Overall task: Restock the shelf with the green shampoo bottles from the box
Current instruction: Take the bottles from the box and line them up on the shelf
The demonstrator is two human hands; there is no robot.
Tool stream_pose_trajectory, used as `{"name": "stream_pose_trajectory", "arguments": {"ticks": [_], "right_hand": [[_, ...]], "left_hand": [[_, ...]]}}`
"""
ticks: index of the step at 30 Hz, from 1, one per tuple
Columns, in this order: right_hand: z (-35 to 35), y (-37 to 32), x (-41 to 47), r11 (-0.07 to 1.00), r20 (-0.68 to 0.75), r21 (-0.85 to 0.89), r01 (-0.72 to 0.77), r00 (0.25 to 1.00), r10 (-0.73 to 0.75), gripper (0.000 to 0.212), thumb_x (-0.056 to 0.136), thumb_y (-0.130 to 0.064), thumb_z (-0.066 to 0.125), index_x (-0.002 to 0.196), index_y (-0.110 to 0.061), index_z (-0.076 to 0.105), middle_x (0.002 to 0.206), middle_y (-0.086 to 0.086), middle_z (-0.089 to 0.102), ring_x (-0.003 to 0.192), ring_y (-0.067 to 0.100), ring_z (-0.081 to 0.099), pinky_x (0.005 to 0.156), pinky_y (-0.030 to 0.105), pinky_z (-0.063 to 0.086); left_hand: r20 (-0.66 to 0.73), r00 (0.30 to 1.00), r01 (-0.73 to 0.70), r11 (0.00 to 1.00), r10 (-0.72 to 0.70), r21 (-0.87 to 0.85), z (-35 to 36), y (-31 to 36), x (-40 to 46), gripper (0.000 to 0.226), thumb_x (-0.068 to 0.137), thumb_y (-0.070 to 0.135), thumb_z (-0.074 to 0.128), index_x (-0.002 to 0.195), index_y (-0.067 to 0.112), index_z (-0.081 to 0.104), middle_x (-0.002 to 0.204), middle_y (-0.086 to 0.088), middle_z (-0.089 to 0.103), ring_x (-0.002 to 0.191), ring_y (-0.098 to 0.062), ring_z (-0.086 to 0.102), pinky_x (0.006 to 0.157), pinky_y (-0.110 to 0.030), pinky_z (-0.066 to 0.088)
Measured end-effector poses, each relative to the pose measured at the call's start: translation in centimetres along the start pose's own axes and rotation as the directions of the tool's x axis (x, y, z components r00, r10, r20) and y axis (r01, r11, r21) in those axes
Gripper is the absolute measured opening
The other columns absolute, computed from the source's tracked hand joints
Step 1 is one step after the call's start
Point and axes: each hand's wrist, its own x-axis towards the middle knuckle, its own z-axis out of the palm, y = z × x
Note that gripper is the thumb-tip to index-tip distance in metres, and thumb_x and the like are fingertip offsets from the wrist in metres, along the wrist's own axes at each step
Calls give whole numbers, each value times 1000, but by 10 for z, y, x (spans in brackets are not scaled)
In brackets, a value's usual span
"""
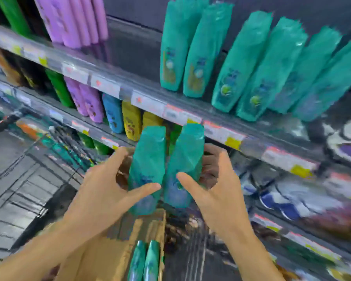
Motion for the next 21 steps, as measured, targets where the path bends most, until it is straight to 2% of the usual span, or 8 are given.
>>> {"name": "stream_pose_trajectory", "arguments": {"ticks": [2, 5, 9, 12, 13, 15, 18, 21], "right_hand": [[-42, -33, -1, 998, -60, 0, 56, 997, -56, 50, 76, -34, 74, 116, -45, 47, 104, -20, 67, 95, 4, 67, 79, 33, 57], [-98, -72, -8, 992, -134, -22, 121, 983, -123, 51, 76, -31, 74, 117, -42, 47, 103, -18, 67, 91, 6, 68, 75, 27, 56], [-151, -94, -12, 986, -267, -54, 155, 950, -164, 51, 77, -31, 74, 118, -42, 48, 102, -18, 67, 91, 6, 67, 73, 30, 58], [-168, -83, 3, 983, -371, -49, 176, 911, -181, 50, 80, -23, 74, 118, -44, 48, 99, -23, 65, 87, 3, 66, 72, 22, 55], [-170, -74, 13, 983, -412, -62, 171, 893, -182, 51, 81, -18, 73, 116, -45, 48, 98, -24, 64, 85, 1, 65, 72, 21, 55], [-167, -54, 35, 989, -485, -91, 118, 862, -147, 55, 82, -13, 73, 118, -45, 46, 104, -21, 63, 92, 2, 63, 82, 30, 55], [-162, -27, 66, 993, -540, -114, 25, 838, -83, 59, 85, -17, 69, 137, -24, 41, 129, -1, 58, 118, 14, 55, 100, 40, 46], [-161, -14, 88, 970, -610, -227, -90, 789, -69, 63, 88, -23, 66, 141, -29, 32, 130, -1, 56, 118, 14, 53, 101, 33, 43]], "left_hand": [[-11, 996, -87, 996, 86, -32, -6, 51, 15, 62, 54, 67, 78, 103, 40, 52, 95, 48, 58, 77, 23, 57, 67, 3, 39], [-16, 982, -191, 979, 190, -68, -5, 111, 29, 58, 53, 69, 73, 102, 43, 54, 105, 39, 60, 79, 14, 62, 69, 1, 42], [-16, 961, -278, 955, 278, -105, 5, 171, 43, 54, 50, 64, 78, 96, 49, 54, 99, 42, 60, 79, 10, 63, 67, 1, 41], [-29, 961, -277, 947, 276, -163, 14, 188, 48, 54, 48, 62, 75, 97, 51, 53, 95, 41, 62, 78, 8, 64, 67, -3, 44], [-33, 964, -264, 945, 263, -191, 16, 190, 48, 57, 47, 62, 75, 98, 50, 54, 94, 38, 65, 77, 7, 65, 68, -8, 47], [-27, 969, -244, 945, 244, -217, 16, 186, 48, 61, 46, 63, 76, 102, 51, 54, 91, 36, 67, 74, 6, 66, 70, -19, 50], [-16, 970, -240, 955, 241, -176, 8, 183, 47, 63, 44, 69, 77, 101, 61, 51, 88, 38, 67, 68, 8, 66, 64, -15, 50], [-19, 982, -190, 966, 189, -174, -7, 174, 45, 67, 42, 74, 77, 104, 59, 53, 91, 35, 68, 71, 9, 67, 65, -12, 51]]}}
